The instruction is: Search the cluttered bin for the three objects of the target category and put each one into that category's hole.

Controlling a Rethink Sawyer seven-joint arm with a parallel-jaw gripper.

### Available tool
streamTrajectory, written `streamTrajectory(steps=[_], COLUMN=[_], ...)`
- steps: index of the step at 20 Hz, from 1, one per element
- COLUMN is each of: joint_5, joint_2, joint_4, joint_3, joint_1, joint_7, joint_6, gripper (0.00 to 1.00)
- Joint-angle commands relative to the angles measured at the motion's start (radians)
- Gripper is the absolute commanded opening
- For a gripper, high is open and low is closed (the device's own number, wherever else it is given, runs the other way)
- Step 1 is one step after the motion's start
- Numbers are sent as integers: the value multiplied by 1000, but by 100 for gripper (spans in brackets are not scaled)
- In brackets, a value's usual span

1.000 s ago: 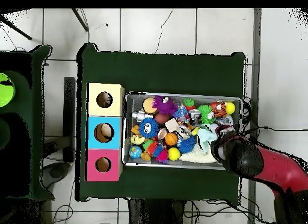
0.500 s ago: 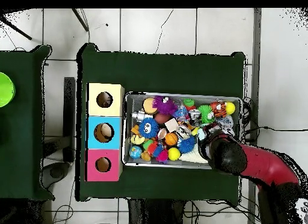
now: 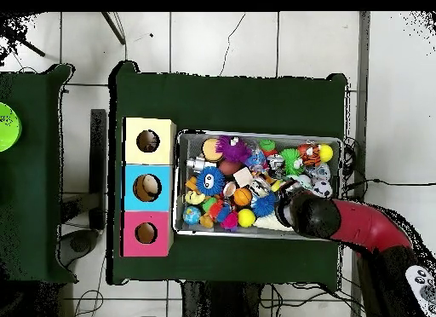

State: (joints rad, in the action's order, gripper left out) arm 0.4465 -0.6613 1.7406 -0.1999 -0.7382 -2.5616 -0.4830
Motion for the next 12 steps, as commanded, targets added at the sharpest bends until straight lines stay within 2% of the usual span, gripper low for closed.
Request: streamTrajectory(steps=[1, 6, 12], joint_5=[47, 55, 49], joint_2=[5, -35, -58], joint_4=[-118, -123, -97], joint_3=[-19, -51, -87], joint_1=[-74, -115, -145], joint_7=[271, 315, 317], joint_6=[-238, -310, -321], gripper=[0, 0, 0])
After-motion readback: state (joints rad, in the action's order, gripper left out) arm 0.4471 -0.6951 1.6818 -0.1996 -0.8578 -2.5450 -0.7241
